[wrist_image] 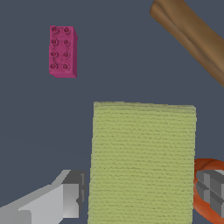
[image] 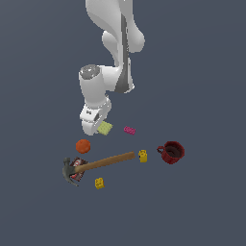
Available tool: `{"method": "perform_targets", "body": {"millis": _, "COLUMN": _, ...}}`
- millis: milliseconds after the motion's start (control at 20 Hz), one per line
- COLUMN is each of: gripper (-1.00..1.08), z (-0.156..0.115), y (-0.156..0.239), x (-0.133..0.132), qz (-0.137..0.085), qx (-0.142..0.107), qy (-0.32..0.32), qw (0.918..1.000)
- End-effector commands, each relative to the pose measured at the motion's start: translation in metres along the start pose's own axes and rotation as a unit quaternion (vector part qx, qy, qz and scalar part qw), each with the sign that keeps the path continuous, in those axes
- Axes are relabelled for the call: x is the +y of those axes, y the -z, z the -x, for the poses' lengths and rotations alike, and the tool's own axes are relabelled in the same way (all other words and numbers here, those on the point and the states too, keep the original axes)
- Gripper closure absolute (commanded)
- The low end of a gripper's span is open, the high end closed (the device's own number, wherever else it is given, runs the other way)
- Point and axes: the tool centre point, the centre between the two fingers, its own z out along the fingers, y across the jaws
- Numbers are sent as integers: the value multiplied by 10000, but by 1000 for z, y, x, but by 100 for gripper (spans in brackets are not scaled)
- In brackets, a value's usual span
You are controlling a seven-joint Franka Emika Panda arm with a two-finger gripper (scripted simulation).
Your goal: Pick up a designated object from a clutter of objects.
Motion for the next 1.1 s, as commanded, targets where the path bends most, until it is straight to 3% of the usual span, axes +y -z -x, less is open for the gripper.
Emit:
{"method": "perform_targets", "body": {"millis": 0, "gripper": 108, "z": -6, "y": 21, "x": -2, "qz": -6, "qx": 3, "qy": -1, "qw": 10000}}
{"method": "perform_targets", "body": {"millis": 1050, "gripper": 108, "z": -61, "y": 206, "x": -14, "qz": -108, "qx": 19, "qy": -38, "qw": 9999}}
